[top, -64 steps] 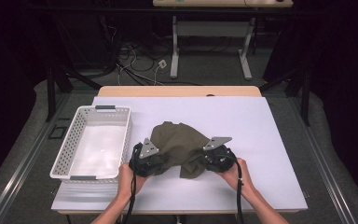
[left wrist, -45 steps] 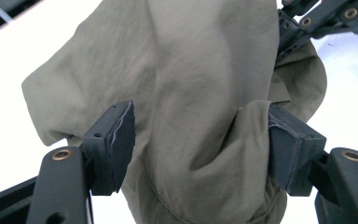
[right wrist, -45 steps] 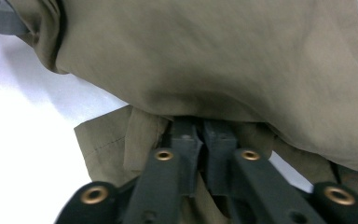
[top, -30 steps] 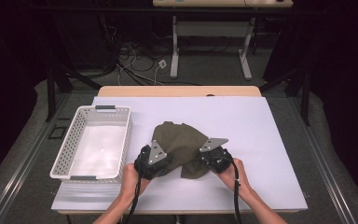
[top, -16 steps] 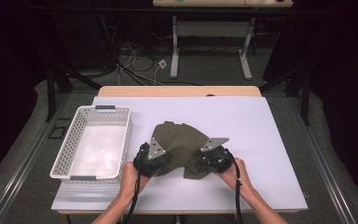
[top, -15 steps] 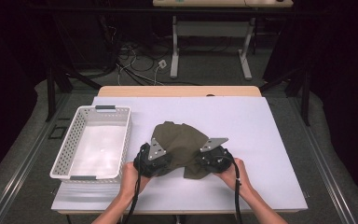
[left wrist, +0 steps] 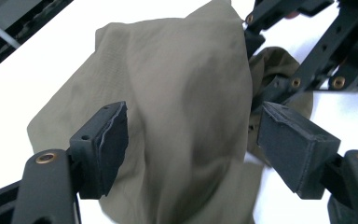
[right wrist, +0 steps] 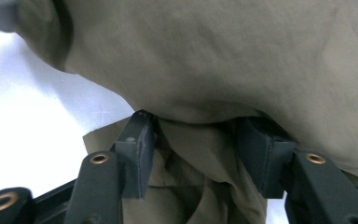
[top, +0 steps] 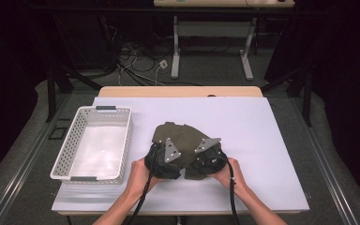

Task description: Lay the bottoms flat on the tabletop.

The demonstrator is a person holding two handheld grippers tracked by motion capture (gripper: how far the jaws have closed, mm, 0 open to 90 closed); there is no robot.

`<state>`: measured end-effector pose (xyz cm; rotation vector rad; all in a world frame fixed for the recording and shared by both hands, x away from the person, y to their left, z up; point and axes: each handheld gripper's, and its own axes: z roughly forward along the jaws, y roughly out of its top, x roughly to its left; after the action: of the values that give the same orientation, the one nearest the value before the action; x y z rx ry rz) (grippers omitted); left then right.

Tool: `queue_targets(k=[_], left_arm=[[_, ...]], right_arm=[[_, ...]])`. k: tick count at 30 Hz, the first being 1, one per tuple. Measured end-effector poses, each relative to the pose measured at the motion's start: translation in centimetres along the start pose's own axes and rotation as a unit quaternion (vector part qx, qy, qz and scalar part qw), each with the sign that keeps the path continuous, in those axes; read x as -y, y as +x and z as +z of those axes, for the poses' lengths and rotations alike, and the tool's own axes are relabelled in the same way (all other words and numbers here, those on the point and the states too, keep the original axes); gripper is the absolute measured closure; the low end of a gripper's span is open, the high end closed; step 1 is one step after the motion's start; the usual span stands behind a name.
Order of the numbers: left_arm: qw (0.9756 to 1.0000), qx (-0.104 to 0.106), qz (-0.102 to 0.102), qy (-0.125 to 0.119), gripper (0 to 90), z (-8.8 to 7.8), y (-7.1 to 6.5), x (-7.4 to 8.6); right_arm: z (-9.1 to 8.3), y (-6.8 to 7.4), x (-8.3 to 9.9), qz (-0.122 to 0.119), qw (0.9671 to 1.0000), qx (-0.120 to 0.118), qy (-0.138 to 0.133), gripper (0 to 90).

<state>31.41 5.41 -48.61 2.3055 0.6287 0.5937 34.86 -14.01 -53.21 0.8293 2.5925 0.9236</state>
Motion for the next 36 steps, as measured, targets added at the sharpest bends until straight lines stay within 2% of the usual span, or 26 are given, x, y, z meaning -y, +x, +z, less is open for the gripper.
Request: queue_targets(k=[2,3,6,7,9,12,16,23,28,36], left_arm=[[1.0000,0.000,0.004,-0.001,30.5,0.6,-0.1,-0.2],[1.0000,-0.004,0.008,0.003,35.0,0.8,-0.2,-0.2],[1.0000,-0.004,-0.002,-0.002,51.3,1.5,0.0,0.2],[1.0000,-0.002,-0.007,0.006,58.7,1.6,0.1,0.4],[0.9998,0.004,-0.018,0.005,68.5,1.7,0.4,0.7],[0.9998,0.003,-0.018,0.004,79.5,2.0,0.6,1.1],[0.9995,0.009,-0.028,-0.009,83.0,1.7,1.0,1.4],[0.9986,-0.002,-0.042,-0.032,84.1,0.2,1.9,1.4],[0.9975,-0.011,-0.052,-0.045,86.0,-0.7,2.7,1.5],[0.9975,-0.016,-0.058,-0.037,86.2,-1.1,3.3,1.9]], right_arm=[[0.2,0.0,0.0,0.004,1.0000,0.000,0.006,52.3],[0.4,0.1,0.0,0.004,1.0000,0.005,-0.003,54.9],[0.5,0.0,0.0,0.009,0.9999,-0.006,0.007,63.4],[0.5,0.0,0.1,0.011,0.9999,-0.002,0.006,66.1],[0.7,-0.1,0.2,0.015,0.9998,-0.008,0.007,72.4],[0.8,0.1,0.2,0.027,0.9995,-0.011,0.008,81.0],[0.5,0.0,0.3,0.020,0.9998,-0.006,-0.002,86.7],[-1.0,0.0,0.2,-0.001,0.9997,0.014,-0.018,88.1],[-2.4,-0.6,0.5,0.010,0.9994,0.022,-0.026,88.2],[-3.8,-1.6,0.9,0.017,0.9990,0.036,-0.023,88.1]])
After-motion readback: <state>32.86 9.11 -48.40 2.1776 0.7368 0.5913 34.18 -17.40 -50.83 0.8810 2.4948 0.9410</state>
